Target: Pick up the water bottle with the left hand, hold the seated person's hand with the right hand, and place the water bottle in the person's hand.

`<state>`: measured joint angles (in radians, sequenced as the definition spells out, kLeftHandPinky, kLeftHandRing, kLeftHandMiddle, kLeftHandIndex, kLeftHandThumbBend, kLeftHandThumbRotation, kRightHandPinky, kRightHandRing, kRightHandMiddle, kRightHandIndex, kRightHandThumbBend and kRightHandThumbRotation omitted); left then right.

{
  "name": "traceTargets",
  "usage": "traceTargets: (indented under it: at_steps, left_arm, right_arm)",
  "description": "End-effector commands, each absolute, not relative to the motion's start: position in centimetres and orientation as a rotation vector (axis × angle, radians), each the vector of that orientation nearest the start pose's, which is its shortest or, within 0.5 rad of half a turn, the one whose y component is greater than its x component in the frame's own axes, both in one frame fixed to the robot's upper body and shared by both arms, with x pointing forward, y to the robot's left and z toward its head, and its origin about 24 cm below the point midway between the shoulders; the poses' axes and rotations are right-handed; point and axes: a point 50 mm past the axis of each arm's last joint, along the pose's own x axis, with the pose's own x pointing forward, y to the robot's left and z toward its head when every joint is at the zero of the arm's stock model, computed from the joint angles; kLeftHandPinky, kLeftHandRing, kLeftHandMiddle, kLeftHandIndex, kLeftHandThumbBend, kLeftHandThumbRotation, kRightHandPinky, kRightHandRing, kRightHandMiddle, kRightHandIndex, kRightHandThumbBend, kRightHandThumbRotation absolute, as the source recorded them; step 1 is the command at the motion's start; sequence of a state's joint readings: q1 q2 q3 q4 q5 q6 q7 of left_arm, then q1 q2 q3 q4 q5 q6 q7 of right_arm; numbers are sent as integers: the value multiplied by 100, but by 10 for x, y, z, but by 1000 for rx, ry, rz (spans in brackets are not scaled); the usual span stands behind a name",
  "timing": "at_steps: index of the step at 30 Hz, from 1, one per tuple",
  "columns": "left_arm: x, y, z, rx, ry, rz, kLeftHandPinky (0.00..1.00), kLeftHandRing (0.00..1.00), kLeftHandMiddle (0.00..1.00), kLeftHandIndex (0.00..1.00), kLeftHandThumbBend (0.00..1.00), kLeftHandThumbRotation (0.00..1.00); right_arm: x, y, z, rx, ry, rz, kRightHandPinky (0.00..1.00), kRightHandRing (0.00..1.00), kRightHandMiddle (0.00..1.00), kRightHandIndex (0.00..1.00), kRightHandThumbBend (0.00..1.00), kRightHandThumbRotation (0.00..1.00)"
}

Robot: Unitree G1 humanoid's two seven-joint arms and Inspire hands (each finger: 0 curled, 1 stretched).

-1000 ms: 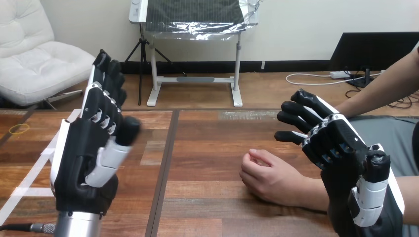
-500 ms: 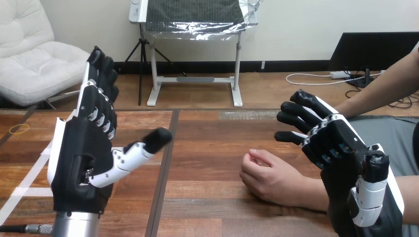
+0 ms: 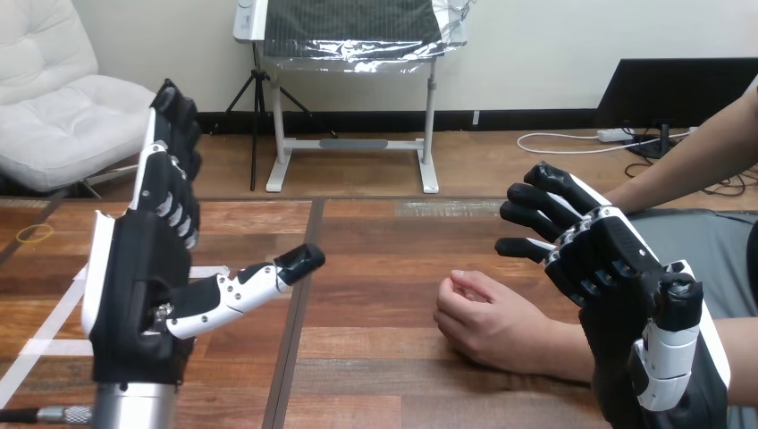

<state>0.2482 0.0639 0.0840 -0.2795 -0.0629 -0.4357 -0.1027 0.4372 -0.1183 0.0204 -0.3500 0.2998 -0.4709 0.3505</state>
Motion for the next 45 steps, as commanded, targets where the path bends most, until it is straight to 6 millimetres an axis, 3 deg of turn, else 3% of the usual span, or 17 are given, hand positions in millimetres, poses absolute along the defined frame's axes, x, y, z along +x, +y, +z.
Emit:
traceTargets:
  at_steps: [1,32,41,45]
  left_arm:
    - [201,194,112,141,-576,60,100,100,100,100,100,4]
    - [205,233,132,291,-561,328,88,100,100,100,100,9]
    - [206,239,132,320,-536,353,74,100,100,100,100,12]
    - [206,241,131,336,-516,354,60,100,100,100,100,13]
  right_arm:
    - [166,-169,94,78,-492,253,72,83,83,84,82,100]
    - [166,-168,93,77,-493,257,73,82,83,84,80,100]
    - [166,-169,94,80,-489,264,73,82,83,84,80,100]
    - [166,-169,94,77,-489,262,73,82,83,84,81,100]
